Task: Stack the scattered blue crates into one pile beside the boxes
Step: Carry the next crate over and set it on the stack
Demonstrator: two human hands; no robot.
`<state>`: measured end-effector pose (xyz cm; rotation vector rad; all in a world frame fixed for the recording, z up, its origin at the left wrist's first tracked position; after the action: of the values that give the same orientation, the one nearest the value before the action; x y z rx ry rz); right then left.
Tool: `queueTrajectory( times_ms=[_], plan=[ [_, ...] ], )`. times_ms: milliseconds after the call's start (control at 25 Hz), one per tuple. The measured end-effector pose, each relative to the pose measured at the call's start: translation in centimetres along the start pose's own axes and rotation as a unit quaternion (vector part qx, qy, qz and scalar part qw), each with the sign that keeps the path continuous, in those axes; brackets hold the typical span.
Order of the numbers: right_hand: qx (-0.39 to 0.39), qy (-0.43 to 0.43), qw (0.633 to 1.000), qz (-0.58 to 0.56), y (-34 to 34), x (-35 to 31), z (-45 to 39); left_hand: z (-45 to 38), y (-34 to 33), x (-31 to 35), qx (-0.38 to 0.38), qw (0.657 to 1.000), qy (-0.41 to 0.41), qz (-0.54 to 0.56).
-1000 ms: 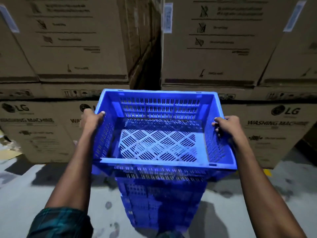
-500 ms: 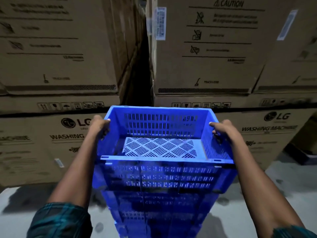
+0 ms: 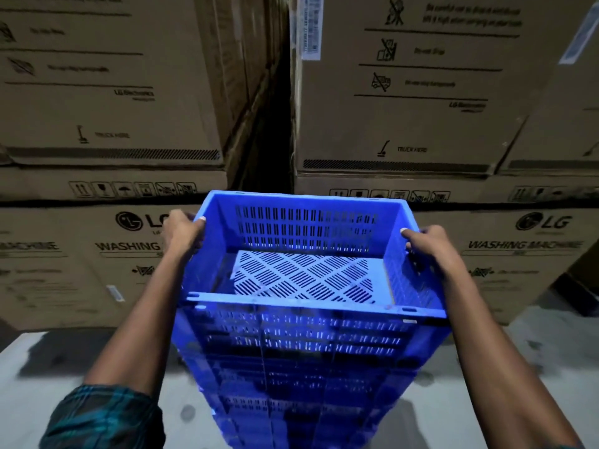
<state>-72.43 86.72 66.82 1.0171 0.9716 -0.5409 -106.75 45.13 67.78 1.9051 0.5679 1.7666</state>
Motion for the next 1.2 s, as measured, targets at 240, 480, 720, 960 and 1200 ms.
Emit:
queueTrajectory(
  times_ms=[240,480,720,960,1200],
  plan=[
    [-0.026,0.005,1.0,0.012,-0.5,-0.7,0.4,-0.2,-0.4,1.1,-0.049,0.998,-0.003,-0.042],
    [-0.06,-0.024,0.997,-0.033,0.0,-0.1,2.0,-0.6,-0.8,0.0,-0.095,0.994,-0.009,-0.047],
    [-0.07,-0.036,0.997,-0.007,-0.2,0.5,2.1,-1.3,-0.7,-0.3,-0.113,0.993,0.011,-0.042],
    [-0.047,-0.028,0.998,0.007,-0.7,0.0,2.5,-1.6,-0.6,-0.3,-0.1,0.993,0.015,-0.062],
    [-0.054,-0.042,0.997,0.042,-0.8,0.5,2.7,-1.1,0.0,0.0,-0.103,0.989,0.014,-0.106]
  ],
)
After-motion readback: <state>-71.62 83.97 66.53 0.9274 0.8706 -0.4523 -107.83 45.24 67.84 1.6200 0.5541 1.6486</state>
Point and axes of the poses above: each hand's wrist, its own z-axis away from the middle knuckle, its own y-axis out of the back of the hand, x = y × z, the point moved 6 cm from there along -z, towards the middle knuckle, and after that the axes turned 3 degrees about -z, right-handed, at the moved point
